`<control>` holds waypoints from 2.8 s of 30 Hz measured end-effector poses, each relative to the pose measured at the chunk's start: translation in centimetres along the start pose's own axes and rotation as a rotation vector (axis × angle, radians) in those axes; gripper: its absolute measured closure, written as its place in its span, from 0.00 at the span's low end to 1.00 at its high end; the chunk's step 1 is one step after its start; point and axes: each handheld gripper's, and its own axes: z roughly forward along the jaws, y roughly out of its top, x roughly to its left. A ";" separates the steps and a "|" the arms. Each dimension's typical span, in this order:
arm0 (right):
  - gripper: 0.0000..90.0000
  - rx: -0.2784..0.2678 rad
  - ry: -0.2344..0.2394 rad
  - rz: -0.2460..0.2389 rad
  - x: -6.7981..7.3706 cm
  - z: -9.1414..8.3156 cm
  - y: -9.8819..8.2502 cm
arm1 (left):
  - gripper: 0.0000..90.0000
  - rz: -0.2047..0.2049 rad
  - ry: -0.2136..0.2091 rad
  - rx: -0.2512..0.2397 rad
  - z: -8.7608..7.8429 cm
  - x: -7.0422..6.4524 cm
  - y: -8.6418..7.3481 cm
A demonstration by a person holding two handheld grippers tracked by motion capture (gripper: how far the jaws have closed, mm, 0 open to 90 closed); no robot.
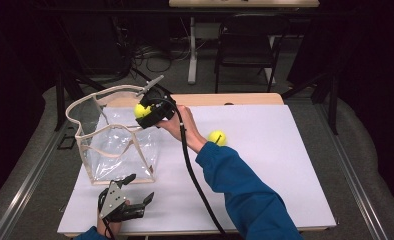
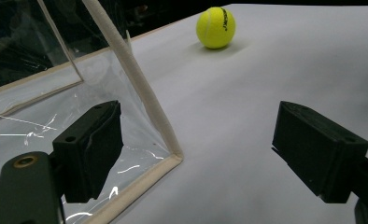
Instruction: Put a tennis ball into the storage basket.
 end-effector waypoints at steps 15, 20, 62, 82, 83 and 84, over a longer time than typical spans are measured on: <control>0.04 -0.122 0.024 0.038 -0.5 -3.9 -1.0 | 0.18 0.003 0.003 0.000 0.0 0.0 0.0; 0.03 -0.126 0.044 0.032 -0.5 -4.8 -1.7 | 0.18 0.009 -0.002 0.002 0.0 -0.1 0.0; 0.00 -0.126 0.055 0.059 -1.9 -8.4 -8.9 | 0.18 0.016 -0.006 0.008 0.1 -0.2 0.0; 0.00 -0.097 0.041 0.116 -2.4 -7.9 -14.5 | 0.18 0.018 -0.004 0.008 0.2 -0.2 0.0; 0.00 -0.096 0.040 0.119 -2.4 -7.9 -14.8 | 0.18 0.020 -0.004 0.010 0.2 -0.2 0.0; 0.00 -0.090 0.039 0.127 -2.4 -7.8 -15.5 | 0.18 0.019 -0.003 0.010 0.1 -0.2 0.0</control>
